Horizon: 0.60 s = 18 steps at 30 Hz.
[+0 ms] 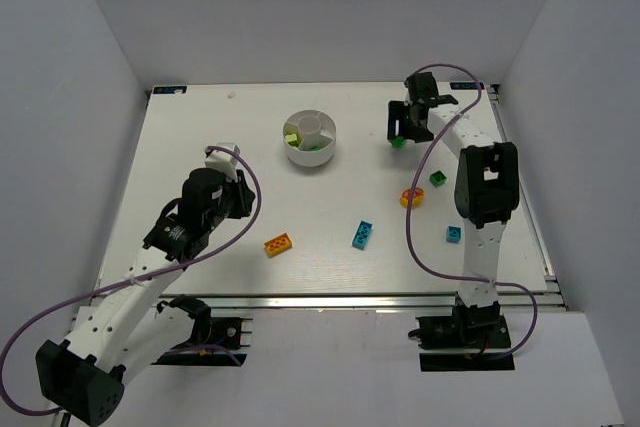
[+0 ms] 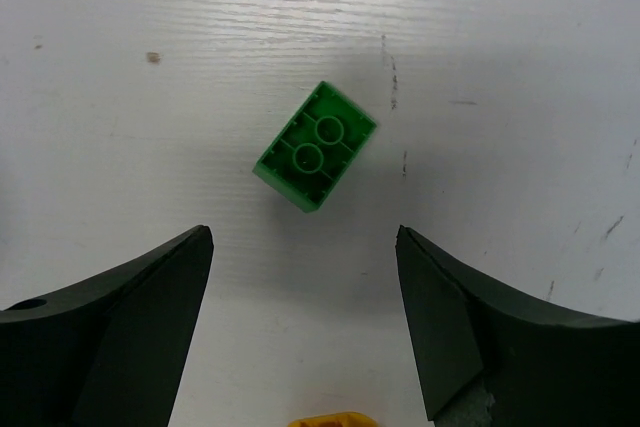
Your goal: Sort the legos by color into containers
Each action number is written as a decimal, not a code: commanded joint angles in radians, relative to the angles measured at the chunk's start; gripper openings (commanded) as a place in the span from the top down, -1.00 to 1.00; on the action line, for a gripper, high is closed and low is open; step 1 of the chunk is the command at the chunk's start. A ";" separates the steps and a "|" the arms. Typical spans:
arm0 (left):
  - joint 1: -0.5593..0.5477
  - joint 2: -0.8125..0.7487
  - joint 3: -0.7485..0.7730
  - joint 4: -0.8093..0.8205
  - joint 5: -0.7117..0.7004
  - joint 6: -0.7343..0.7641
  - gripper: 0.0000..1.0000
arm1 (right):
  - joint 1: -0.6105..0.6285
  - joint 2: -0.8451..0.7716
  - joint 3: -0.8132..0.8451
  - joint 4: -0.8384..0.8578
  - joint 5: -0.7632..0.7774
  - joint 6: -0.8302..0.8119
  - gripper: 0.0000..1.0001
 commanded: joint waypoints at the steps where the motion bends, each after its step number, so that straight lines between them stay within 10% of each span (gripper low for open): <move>1: -0.002 -0.011 -0.003 0.023 0.019 0.009 0.27 | -0.001 0.012 0.032 -0.031 0.089 0.200 -0.60; 18: -0.002 -0.004 -0.005 0.020 0.005 0.006 0.26 | -0.004 0.153 0.115 -0.026 -0.018 0.383 -0.54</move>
